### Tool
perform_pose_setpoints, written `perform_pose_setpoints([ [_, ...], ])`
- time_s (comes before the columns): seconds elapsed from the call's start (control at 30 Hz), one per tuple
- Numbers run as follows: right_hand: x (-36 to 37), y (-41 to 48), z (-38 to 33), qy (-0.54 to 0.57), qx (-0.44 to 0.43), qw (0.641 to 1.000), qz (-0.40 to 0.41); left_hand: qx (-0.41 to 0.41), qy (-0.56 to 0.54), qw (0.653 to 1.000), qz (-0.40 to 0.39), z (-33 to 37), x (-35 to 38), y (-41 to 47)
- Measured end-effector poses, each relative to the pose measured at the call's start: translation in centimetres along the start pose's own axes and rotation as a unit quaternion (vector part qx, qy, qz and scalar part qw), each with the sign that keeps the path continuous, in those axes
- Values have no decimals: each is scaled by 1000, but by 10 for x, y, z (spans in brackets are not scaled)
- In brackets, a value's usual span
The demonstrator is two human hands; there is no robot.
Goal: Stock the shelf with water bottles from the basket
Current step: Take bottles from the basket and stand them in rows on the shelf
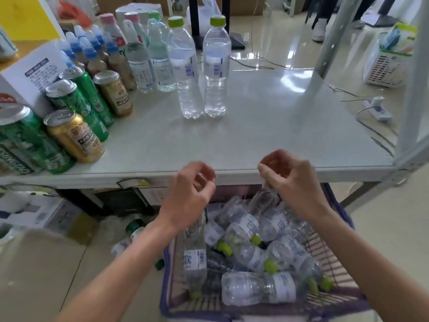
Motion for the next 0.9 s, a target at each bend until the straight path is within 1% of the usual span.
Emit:
perform_pose_setpoints([
  [0.07, 9, -21, 26, -35, 3, 996, -85, 8, 23, 989, -143, 2, 38, -22],
  [0.1, 18, -26, 41, -87, 8, 986, -141, 0, 43, 978, -206, -6, 58, -31],
  [0.13, 27, -31, 57, -155, 17, 967, -203, -15, 74, 965, -252, -18, 76, -41],
  [0.2, 37, -36, 96, -302, 53, 899, -312, -52, 145, 936, -317, -43, 104, -54],
  [0.23, 36, -36, 117, -359, 80, 863, -345, -70, 163, 923, -342, -53, 116, -59],
  [0.27, 31, -34, 138, -406, 111, 833, -360, -75, 178, 912, -362, -59, 125, -62],
  [0.3, 26, -31, 157, -441, 136, 811, -360, -54, 213, 902, -371, -63, 132, -61],
  [0.33, 23, -27, 170, -458, 147, 802, -355, -7, 260, 890, -375, -60, 137, -59],
  [0.4, 24, -19, 192, -472, 140, 798, -348, 99, 324, 863, -374, -48, 146, -56],
  [0.43, 28, -18, 201, -469, 137, 799, -351, 138, 332, 856, -371, -46, 149, -56],
  [0.5, 37, -22, 212, -447, 132, 813, -349, 197, 337, 843, -370, -51, 160, -56],
  [0.57, 42, -27, 211, -462, 112, 819, -320, 260, 333, 830, -365, -57, 179, -56],
  [0.63, 49, -32, 208, -520, 61, 809, -266, 317, 323, 807, -380, -62, 195, -62],
  [0.67, 53, -35, 207, -551, 44, 799, -239, 340, 320, 794, -389, -63, 200, -65],
  [0.73, 62, -47, 213, -593, 41, 775, -215, 375, 305, 783, -391, -57, 198, -65],
  [0.77, 66, -53, 218, -599, 46, 771, -210, 379, 294, 789, -385, -50, 195, -62],
  [0.83, 70, -57, 227, -605, 39, 772, -191, 354, 261, 820, -367, -32, 189, -54],
  [0.9, 71, -58, 229, -609, 16, 772, -180, 283, 192, 877, -336, -17, 187, -45],
])
Point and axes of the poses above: each hand's wrist, its own y-axis towards the middle knuckle, its own x-axis out of the palm, z = x × y, the point moved 9 cm from there along y, towards the middle knuckle, and after that the axes turned 8 degrees about x, right-handed, at the moved point
